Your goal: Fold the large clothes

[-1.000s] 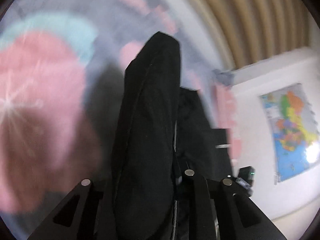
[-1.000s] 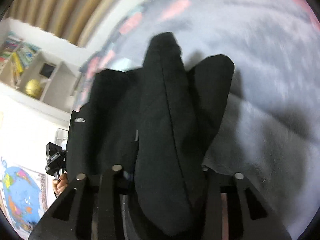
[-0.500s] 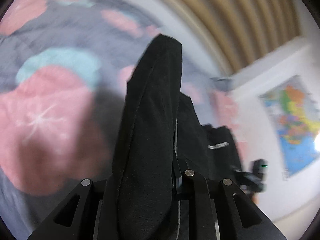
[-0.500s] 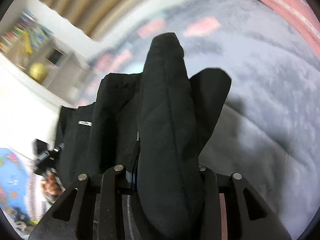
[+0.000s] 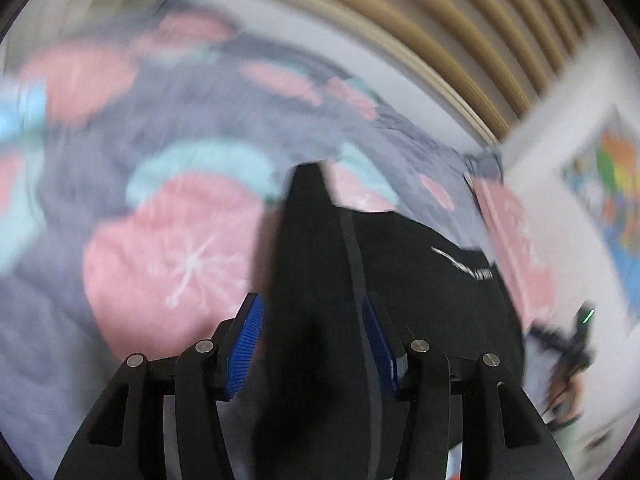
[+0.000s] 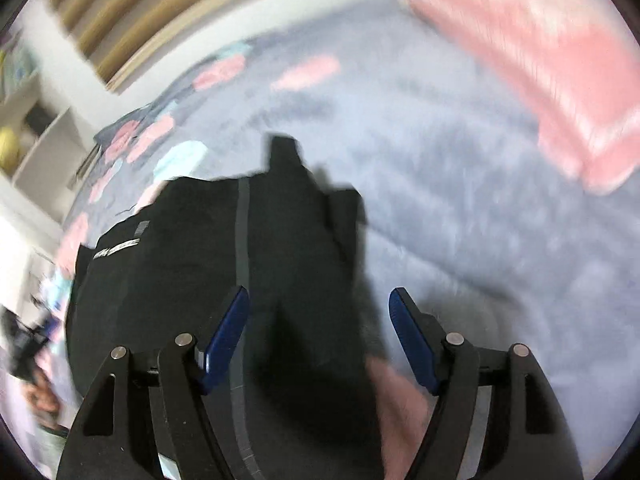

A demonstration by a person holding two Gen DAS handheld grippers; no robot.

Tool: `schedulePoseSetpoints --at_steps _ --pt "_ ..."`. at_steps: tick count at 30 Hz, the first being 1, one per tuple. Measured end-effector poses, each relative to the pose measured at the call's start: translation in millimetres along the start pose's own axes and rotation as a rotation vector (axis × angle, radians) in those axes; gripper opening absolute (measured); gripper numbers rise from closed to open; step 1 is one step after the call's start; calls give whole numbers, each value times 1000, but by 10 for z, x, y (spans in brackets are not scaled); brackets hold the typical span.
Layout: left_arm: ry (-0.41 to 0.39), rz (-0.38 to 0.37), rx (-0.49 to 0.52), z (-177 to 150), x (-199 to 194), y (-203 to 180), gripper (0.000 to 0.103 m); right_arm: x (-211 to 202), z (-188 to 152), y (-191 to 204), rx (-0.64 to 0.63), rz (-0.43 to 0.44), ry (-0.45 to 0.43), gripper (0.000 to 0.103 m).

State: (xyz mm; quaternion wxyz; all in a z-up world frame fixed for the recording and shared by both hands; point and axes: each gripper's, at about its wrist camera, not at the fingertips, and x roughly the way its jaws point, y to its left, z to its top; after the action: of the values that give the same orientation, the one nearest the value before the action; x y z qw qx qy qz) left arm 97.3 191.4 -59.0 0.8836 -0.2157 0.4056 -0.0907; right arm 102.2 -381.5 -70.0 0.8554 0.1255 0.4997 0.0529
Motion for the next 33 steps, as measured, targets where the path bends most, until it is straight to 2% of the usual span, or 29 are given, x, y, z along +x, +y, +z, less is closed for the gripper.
schedulePoseSetpoints --at_steps 2,5,6,7,8,9,11,12,16,19,21,25,27,29,32,33 --pt "-24 21 69 -22 -91 -249 59 -152 -41 265 -66 11 -44 78" --pt "-48 -12 168 -136 -136 -610 62 -198 -181 674 -128 69 -56 80" --pt "-47 9 192 -198 -68 -729 63 -171 -238 774 -145 50 -57 80" --pt "-39 38 204 -233 -16 -768 64 -94 -323 868 -166 -30 -57 80" --pt "-19 71 209 -293 75 -762 64 -20 -354 938 -180 -82 -42 80" --pt "58 100 181 -342 314 -713 64 131 -432 943 -186 -113 5 80" --pt "216 98 79 -470 692 -438 64 398 -560 808 -135 -110 91 80" --pt "231 86 61 -495 721 -440 64 469 -604 751 -115 -104 96 80" --pt "150 120 130 -561 510 -584 64 457 -603 759 -142 -129 62 81" --pt "98 247 203 -585 384 -827 64 440 -597 781 -129 -152 54 81" --pt "33 300 270 -587 222 -1047 64 276 -597 860 -108 -123 18 81" --pt "-17 300 332 -502 -87 -1377 64 -149 -543 1177 -177 -86 -88 81" --pt "-64 280 319 -459 -267 -1511 64 -420 -514 1354 -218 -106 -165 82" --pt "-108 266 308 -442 -438 -1589 65 -591 -499 1461 -217 -85 -200 83" --pt "-169 256 312 -427 -707 -1760 75 -786 -501 1593 -200 -36 -227 83" --pt "-177 231 324 -424 -787 -1824 76 -843 -513 1651 -201 -29 -239 83"
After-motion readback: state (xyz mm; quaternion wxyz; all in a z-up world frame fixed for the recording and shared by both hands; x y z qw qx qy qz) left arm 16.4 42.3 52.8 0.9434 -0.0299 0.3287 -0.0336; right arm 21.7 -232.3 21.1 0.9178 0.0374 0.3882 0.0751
